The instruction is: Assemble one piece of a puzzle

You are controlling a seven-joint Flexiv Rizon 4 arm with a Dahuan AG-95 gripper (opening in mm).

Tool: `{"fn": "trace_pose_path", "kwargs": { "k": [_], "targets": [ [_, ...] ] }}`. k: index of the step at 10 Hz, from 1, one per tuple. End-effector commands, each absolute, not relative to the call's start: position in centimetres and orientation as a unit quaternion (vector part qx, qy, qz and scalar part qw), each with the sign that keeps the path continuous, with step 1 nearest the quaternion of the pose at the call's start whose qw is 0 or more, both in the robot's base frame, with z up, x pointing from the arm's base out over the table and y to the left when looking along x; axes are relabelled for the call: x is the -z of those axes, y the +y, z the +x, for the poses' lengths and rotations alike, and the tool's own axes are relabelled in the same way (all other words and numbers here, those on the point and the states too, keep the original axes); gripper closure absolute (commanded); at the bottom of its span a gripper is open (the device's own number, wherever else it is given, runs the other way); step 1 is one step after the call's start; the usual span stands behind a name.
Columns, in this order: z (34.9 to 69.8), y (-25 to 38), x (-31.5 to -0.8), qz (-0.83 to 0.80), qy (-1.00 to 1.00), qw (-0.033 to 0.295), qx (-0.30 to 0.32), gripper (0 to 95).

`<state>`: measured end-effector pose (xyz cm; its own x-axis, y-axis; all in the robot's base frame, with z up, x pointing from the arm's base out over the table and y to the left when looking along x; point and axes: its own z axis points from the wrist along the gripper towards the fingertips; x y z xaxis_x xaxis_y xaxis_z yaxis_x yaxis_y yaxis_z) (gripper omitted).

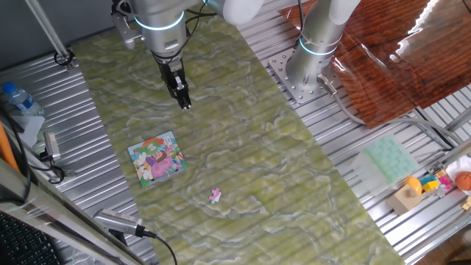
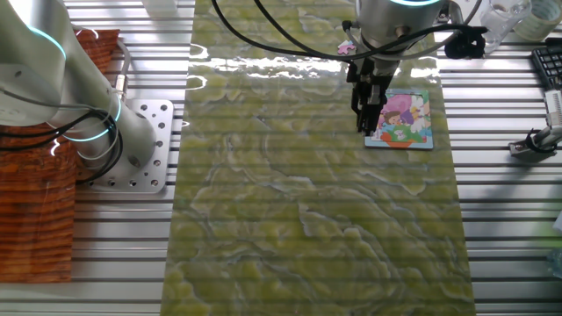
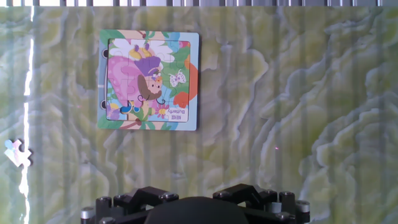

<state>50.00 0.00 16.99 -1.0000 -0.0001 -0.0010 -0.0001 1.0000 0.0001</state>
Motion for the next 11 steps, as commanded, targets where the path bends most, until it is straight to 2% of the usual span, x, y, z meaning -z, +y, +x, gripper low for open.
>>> {"fn": "trace_pose_path", "kwargs": {
  "k": [1, 2, 11],
  "targets": [
    [50.0, 0.0, -17.0, 0.0, 1.0, 0.0, 0.0, 0.0],
    [50.0, 0.0, -17.0, 0.011, 0.999, 0.016, -0.036, 95.0],
    [49.99, 0.03, -17.02, 0.011, 0.999, 0.015, -0.037, 95.0]
  ]
}}
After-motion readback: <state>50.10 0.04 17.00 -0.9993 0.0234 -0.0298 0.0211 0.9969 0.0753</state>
